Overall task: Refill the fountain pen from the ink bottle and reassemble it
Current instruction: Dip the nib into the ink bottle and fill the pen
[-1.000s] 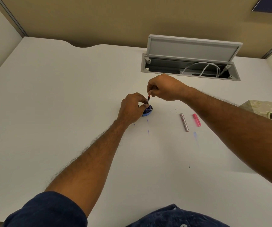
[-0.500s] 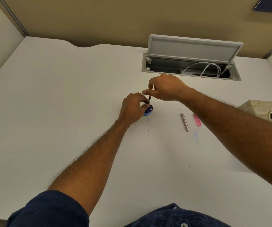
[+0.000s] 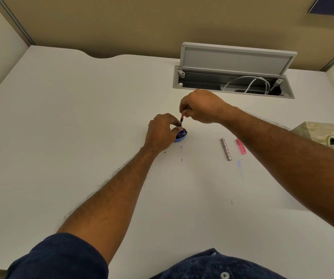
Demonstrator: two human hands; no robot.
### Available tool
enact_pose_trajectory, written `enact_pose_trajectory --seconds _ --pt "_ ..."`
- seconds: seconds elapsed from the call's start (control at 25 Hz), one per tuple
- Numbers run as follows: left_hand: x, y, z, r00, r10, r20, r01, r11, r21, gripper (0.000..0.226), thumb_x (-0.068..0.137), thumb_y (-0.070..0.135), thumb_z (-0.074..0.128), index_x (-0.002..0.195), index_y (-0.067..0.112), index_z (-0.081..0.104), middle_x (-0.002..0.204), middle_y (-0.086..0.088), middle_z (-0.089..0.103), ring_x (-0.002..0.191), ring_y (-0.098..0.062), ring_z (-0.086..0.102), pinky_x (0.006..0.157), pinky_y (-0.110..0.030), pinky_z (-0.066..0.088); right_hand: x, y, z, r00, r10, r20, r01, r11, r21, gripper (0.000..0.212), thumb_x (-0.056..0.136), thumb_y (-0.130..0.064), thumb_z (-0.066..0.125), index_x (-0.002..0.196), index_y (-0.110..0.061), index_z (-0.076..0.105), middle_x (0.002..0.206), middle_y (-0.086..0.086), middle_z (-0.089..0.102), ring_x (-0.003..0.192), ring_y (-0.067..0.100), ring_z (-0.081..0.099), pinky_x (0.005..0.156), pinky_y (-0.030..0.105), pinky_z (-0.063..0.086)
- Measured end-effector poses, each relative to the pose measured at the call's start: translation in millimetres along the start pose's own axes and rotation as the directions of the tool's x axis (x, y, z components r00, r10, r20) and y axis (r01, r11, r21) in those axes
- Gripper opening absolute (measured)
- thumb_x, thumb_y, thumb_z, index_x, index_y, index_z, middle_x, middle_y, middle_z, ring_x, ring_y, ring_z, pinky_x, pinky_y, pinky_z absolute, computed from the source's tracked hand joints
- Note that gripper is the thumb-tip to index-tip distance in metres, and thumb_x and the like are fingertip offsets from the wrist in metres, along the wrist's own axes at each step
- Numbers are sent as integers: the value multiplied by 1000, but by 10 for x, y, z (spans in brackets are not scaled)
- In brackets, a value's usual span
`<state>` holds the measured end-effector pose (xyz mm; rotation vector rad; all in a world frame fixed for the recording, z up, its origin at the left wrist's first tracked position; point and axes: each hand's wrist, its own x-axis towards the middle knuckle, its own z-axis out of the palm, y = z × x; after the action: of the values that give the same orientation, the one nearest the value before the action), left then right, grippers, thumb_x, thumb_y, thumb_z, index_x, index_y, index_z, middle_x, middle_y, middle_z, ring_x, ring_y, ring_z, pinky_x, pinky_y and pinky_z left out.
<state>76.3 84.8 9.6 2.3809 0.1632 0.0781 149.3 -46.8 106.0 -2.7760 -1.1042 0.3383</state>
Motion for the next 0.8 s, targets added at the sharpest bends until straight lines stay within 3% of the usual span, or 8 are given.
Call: enact_pose_trajectory --seconds 0.28,0.4,0.52,0.64,0.8 --pt "-16 32 -3 1000 18 -9 -18 1000 -7 19 86 29 68 97 15 74 110 3 70 104 -16 57 95 -43 48 -1 5 26 999 45 -28 -49 985 -163 41 97 -44 46 96 -9 67 77 3 61 73 19 60 69 31 45" --pt "-24 27 1 999 27 -17 -27 999 -19 17 85 28 68 96 16 74 108 4 71 102 -16 58 93 -45 49 -11 8 22 998 67 -14 -68 989 -130 42 96 -49 47 97 -11 67 82 5 65 77 19 61 71 32 46" --pt "-26 29 -11 999 34 -27 -35 999 -17 15 85 26 68 95 16 74 107 3 71 102 -17 58 92 -45 49 -33 28 -30 999 25 34 -25 1000 -4 28 94 -34 58 113 -15 64 103 6 70 88 18 60 82 34 50" --pt "-17 23 -24 999 37 -21 -37 999 -1 16 85 26 68 96 16 73 109 2 70 105 -18 57 93 -45 49 -43 30 -57 999 -11 34 10 1000 26 20 93 -15 59 111 -10 66 107 8 71 93 21 65 84 32 49" --pt "-15 32 -16 1000 18 -14 -18 1000 4 17 86 26 68 97 15 74 111 1 70 106 -18 57 95 -45 48 -38 22 -46 1000 15 23 -15 999 -42 22 95 -26 58 106 -9 66 100 8 70 87 21 63 79 32 47"
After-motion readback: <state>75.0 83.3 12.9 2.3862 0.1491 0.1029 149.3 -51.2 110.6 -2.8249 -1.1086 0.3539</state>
